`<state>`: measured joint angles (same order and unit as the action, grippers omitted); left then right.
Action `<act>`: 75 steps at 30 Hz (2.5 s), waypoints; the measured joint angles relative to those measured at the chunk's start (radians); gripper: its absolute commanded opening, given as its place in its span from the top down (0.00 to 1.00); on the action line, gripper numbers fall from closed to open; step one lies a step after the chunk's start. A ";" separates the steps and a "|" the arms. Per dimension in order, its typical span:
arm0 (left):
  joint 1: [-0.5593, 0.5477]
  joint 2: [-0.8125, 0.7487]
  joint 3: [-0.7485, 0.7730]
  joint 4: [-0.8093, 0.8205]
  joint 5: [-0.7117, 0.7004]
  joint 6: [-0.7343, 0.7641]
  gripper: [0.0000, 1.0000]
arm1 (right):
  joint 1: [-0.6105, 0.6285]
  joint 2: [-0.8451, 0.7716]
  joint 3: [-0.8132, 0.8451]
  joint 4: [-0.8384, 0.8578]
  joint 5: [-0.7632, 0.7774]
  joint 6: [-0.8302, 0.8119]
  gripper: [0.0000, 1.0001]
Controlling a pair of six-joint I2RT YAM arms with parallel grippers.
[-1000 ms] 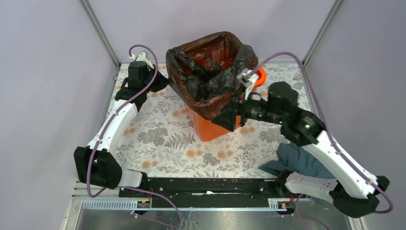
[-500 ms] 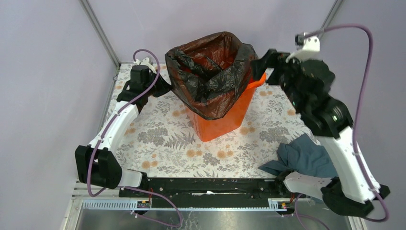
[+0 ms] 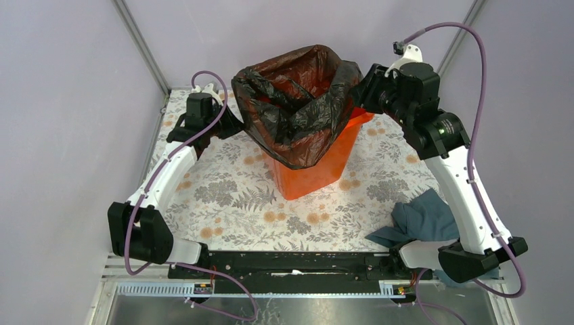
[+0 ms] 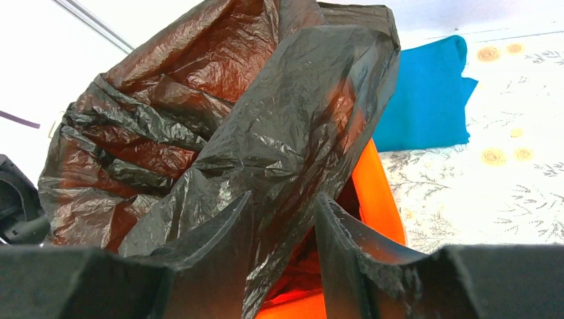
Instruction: Put the trash bags into the trash bin
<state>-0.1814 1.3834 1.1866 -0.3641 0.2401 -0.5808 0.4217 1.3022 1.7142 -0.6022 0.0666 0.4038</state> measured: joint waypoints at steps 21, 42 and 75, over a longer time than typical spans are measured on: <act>0.000 0.000 0.001 0.000 0.017 0.008 1.00 | 0.000 -0.020 -0.104 0.076 -0.008 0.179 0.53; 0.000 0.000 0.018 0.000 0.034 0.008 1.00 | 0.000 -0.219 -0.232 0.052 0.130 0.115 1.00; 0.000 -0.016 -0.118 0.031 0.032 0.003 1.00 | 0.000 -0.353 -0.915 0.452 0.096 -0.021 1.00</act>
<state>-0.1814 1.3678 1.0687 -0.3328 0.2726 -0.5774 0.4217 0.9489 0.7990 -0.1497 0.1623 0.3824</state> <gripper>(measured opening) 0.004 0.011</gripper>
